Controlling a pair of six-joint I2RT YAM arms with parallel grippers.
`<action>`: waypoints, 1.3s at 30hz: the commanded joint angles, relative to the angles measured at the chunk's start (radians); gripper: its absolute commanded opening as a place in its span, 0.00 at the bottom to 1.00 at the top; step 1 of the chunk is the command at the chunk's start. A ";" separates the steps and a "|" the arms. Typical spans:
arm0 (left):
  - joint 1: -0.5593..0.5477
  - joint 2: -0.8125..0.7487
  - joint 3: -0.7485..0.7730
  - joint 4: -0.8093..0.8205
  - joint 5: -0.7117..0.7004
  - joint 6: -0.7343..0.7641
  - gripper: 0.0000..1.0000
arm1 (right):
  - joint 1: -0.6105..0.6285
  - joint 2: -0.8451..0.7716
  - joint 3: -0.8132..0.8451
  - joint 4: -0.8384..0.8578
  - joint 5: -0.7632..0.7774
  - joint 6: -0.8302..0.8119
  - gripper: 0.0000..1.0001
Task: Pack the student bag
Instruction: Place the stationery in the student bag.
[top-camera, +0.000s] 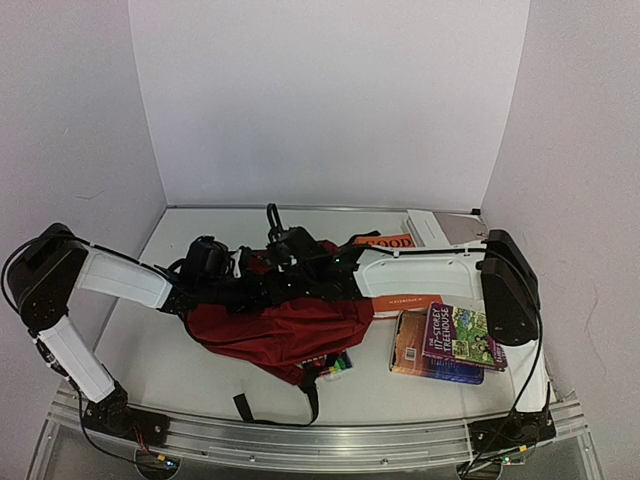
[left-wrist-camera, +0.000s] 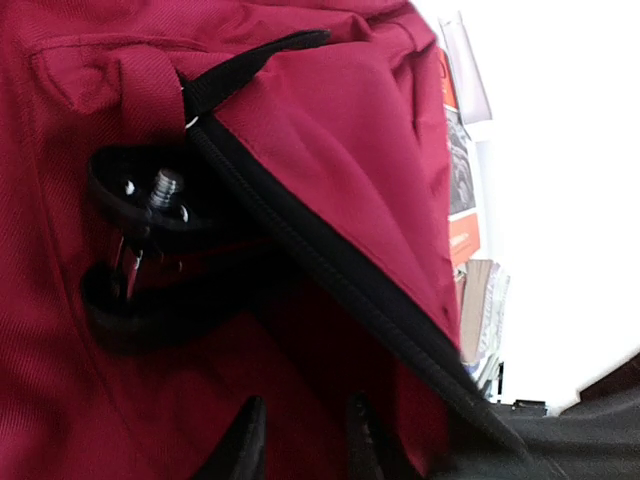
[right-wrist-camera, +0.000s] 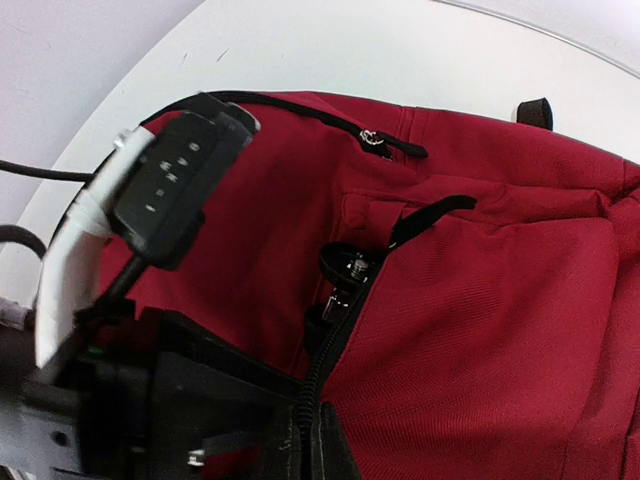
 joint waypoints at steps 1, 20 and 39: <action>-0.011 -0.178 -0.053 -0.117 -0.085 0.026 0.34 | 0.011 -0.119 -0.087 0.075 0.012 -0.006 0.00; 0.009 -0.146 0.098 -0.312 -0.181 0.072 0.74 | 0.012 -0.241 -0.306 0.217 -0.050 0.047 0.00; 0.052 0.087 0.225 -0.247 -0.056 0.082 0.49 | 0.011 -0.255 -0.269 0.216 -0.037 0.028 0.00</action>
